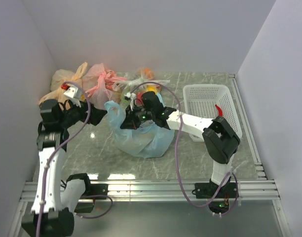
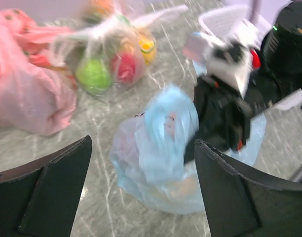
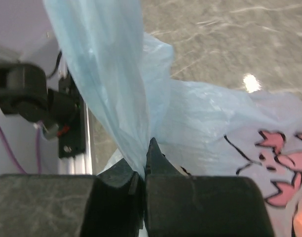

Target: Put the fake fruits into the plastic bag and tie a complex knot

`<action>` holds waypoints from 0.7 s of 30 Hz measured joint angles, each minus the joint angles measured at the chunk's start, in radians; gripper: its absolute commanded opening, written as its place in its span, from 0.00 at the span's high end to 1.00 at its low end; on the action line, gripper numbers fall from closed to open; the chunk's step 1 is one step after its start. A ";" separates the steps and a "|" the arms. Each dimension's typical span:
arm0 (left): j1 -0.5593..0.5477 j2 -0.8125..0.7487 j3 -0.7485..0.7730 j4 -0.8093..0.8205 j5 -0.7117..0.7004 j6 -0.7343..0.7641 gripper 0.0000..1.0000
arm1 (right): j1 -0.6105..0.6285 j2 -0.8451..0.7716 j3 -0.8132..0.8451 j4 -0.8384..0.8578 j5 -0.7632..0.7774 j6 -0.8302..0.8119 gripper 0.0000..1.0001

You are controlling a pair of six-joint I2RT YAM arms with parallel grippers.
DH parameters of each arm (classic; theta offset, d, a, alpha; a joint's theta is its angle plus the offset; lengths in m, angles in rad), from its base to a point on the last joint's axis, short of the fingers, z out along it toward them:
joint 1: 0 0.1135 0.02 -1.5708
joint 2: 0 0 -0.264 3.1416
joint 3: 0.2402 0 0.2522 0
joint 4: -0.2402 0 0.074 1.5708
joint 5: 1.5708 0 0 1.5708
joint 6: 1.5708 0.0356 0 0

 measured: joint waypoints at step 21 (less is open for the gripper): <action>-0.133 0.086 -0.215 0.272 0.053 -0.161 0.33 | -0.052 0.000 0.016 0.075 -0.001 0.293 1.00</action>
